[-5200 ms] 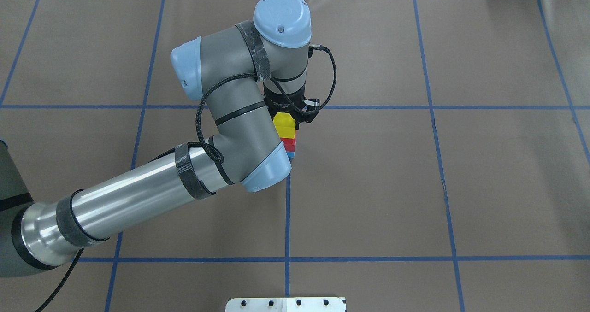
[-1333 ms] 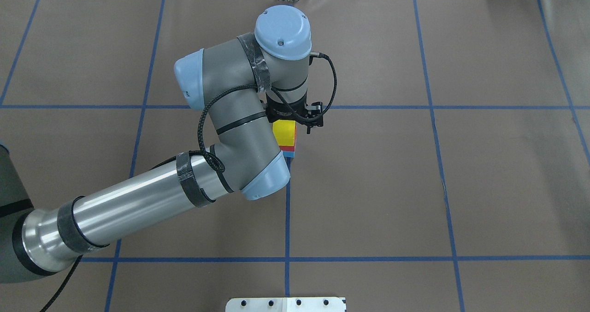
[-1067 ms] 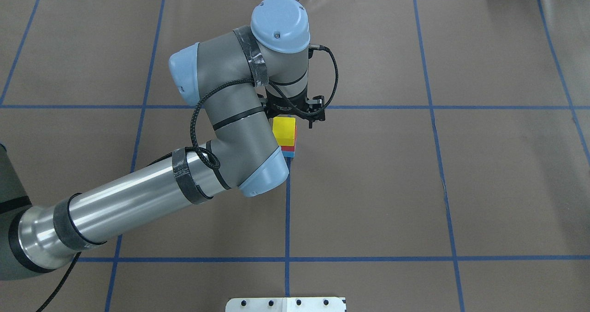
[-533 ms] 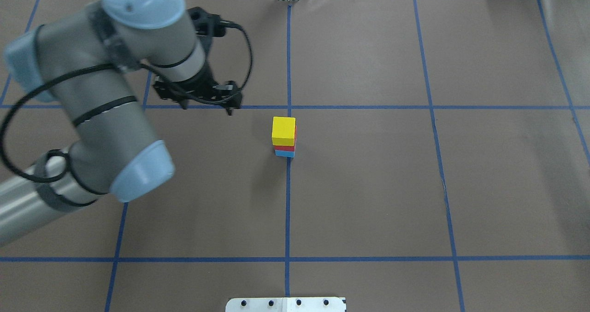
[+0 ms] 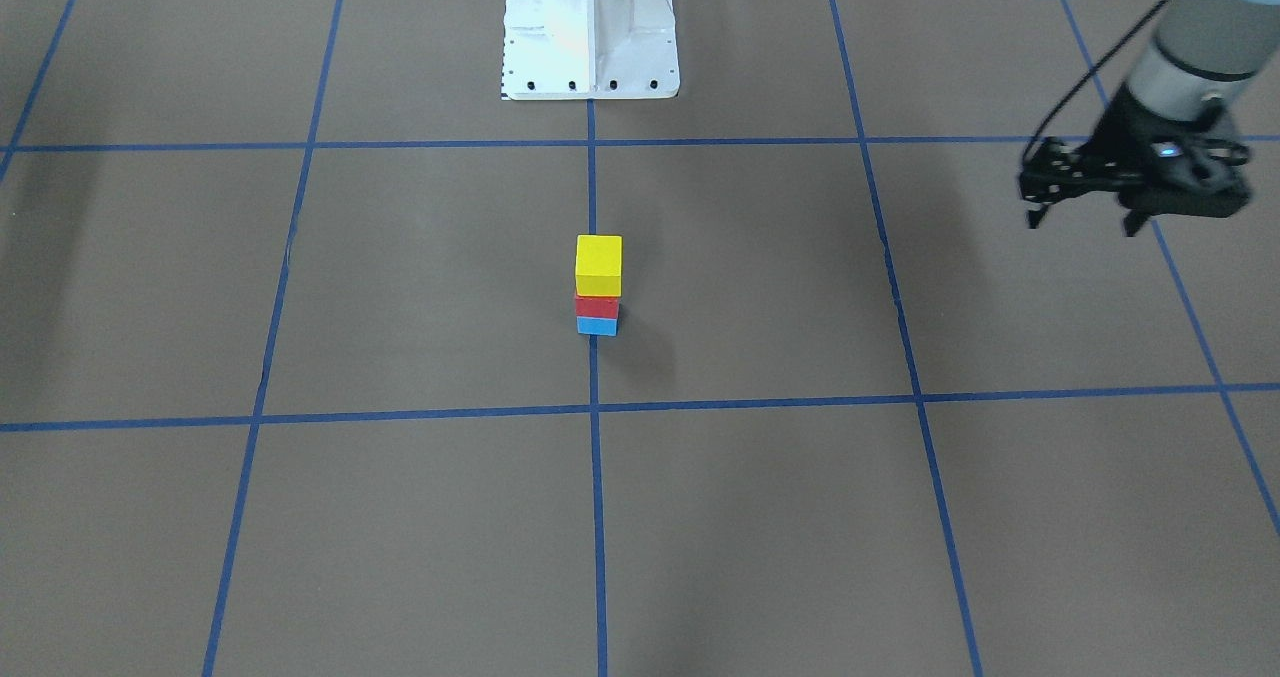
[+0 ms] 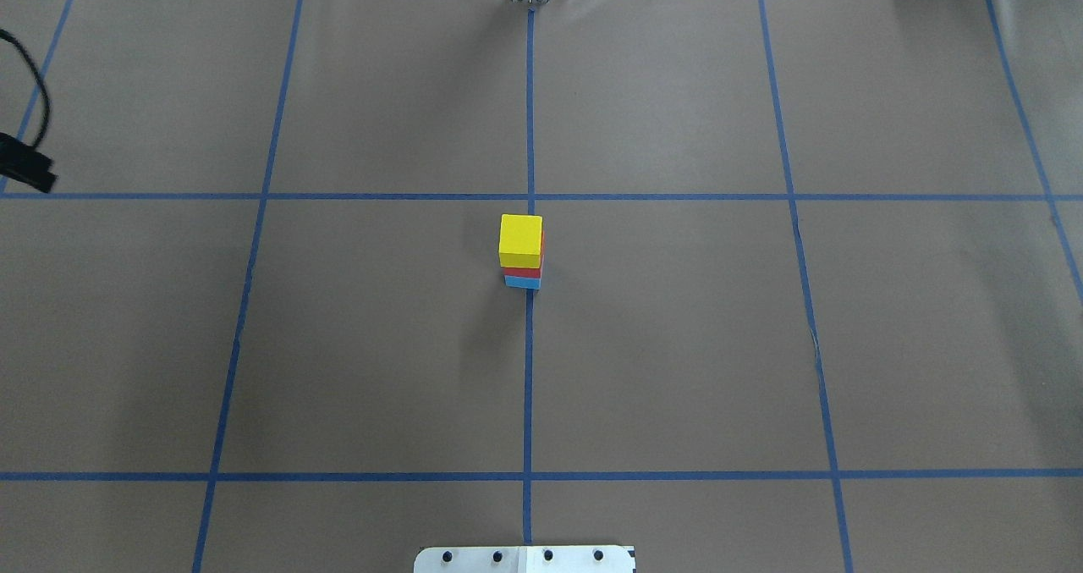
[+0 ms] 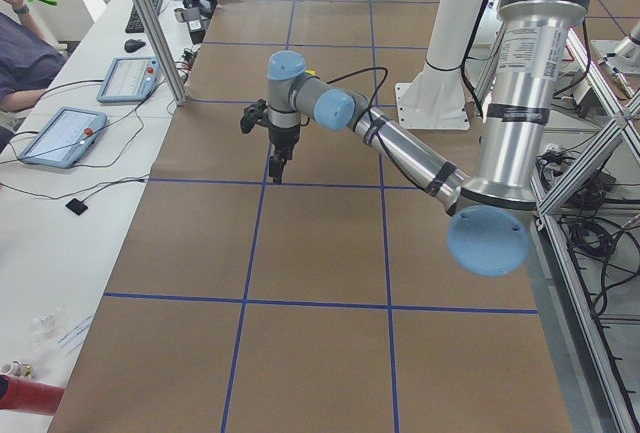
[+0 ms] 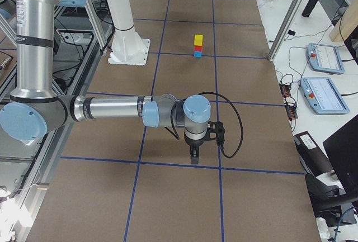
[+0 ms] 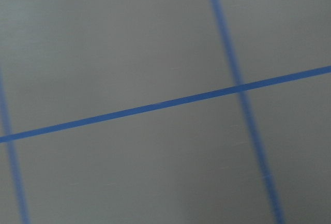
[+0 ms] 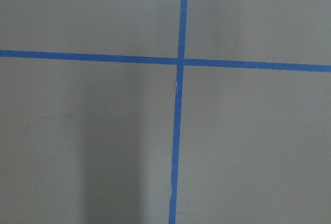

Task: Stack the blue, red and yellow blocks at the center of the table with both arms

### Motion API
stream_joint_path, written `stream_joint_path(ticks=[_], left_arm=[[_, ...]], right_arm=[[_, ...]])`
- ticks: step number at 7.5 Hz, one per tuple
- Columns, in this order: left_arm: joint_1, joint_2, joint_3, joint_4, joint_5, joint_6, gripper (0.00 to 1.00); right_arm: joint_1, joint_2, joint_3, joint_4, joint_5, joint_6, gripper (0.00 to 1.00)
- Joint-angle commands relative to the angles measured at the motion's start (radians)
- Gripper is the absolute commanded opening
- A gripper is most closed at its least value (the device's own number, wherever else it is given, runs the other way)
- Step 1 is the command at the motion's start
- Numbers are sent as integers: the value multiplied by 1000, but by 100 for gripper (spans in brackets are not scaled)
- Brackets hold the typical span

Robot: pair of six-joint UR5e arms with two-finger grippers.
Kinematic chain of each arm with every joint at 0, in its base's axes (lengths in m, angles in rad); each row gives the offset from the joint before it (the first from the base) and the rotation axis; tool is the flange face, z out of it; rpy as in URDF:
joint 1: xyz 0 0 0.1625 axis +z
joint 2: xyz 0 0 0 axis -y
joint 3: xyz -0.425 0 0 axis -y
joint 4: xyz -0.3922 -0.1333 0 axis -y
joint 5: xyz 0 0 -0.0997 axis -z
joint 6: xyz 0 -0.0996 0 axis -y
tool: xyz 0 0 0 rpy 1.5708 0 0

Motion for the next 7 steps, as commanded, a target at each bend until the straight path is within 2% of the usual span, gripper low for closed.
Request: stream_joint_path(ticks=[1,3,7], left_arm=[[-286,82,216,-19,-156,334,100],[-293,84,335,-19,-171,341,100],[-306,83,337,-19,-171,335,100]], right_arm=[[1,0,4,-1,6,0,99],[-1,0,7,-1,14,2,99],[1,0,4,-1,14,0,99]])
